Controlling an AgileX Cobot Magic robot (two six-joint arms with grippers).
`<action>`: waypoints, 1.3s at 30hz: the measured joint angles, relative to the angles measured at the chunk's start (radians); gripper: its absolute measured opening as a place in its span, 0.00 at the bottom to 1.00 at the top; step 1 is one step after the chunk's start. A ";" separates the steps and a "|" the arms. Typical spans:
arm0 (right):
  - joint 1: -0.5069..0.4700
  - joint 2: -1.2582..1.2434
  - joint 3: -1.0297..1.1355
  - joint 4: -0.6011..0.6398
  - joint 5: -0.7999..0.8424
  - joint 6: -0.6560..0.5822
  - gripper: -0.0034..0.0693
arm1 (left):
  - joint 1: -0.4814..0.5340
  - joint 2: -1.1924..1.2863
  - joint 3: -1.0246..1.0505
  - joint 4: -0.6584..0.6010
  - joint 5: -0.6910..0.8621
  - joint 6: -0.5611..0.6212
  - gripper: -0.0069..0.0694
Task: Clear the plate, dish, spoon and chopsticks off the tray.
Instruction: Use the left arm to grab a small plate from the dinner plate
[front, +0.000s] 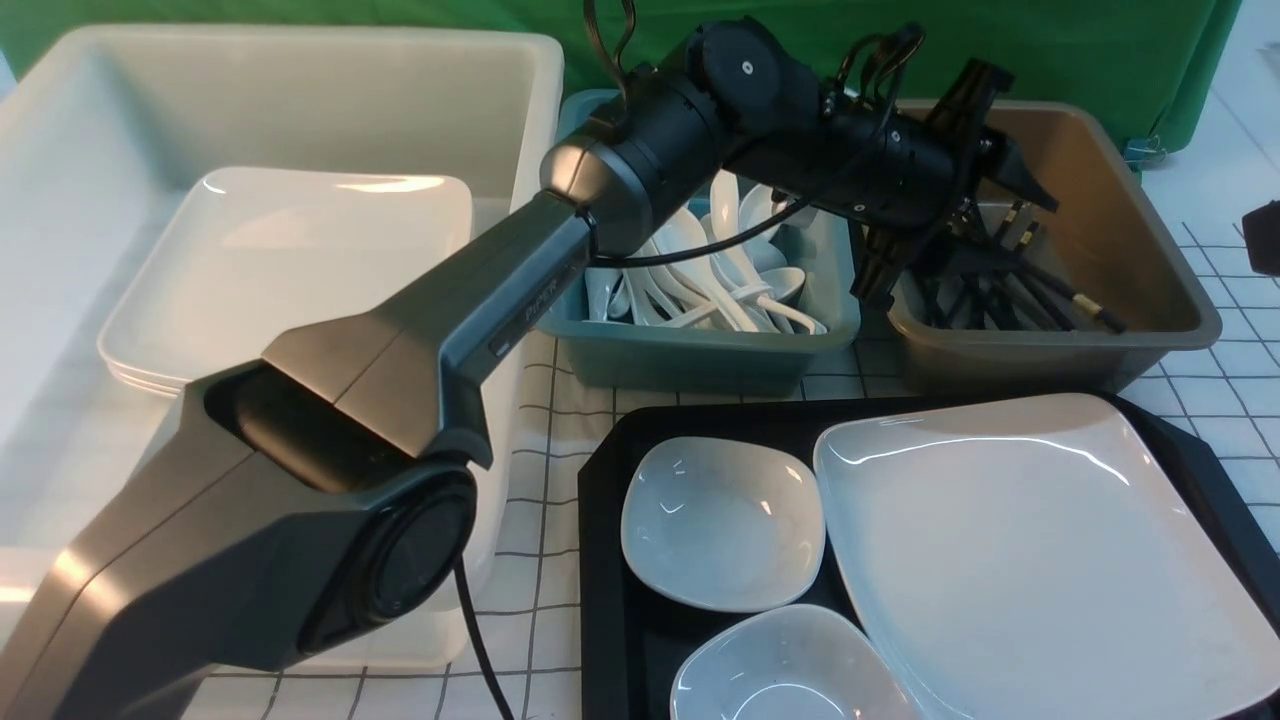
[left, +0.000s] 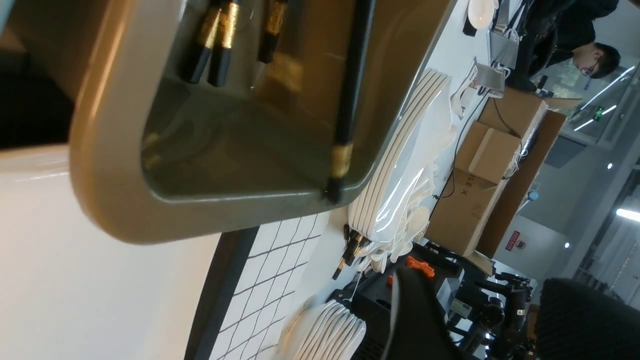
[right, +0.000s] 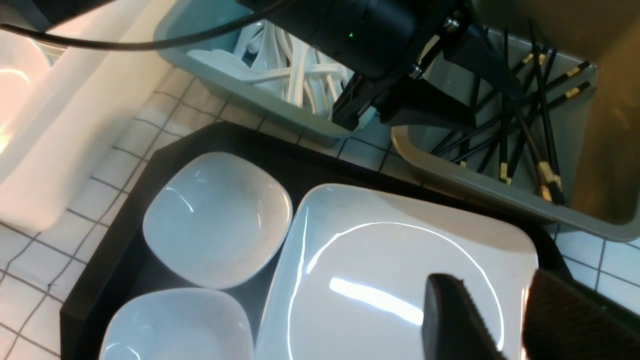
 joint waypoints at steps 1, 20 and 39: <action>0.000 0.000 0.000 0.000 0.000 0.000 0.38 | 0.000 0.000 0.000 0.000 0.001 0.009 0.48; 0.000 -0.062 0.000 0.002 0.015 -0.065 0.14 | 0.049 -0.159 -0.185 0.318 0.329 0.499 0.09; 0.000 -0.110 0.000 0.097 0.095 -0.083 0.06 | -0.249 -0.896 0.666 0.837 0.337 0.677 0.09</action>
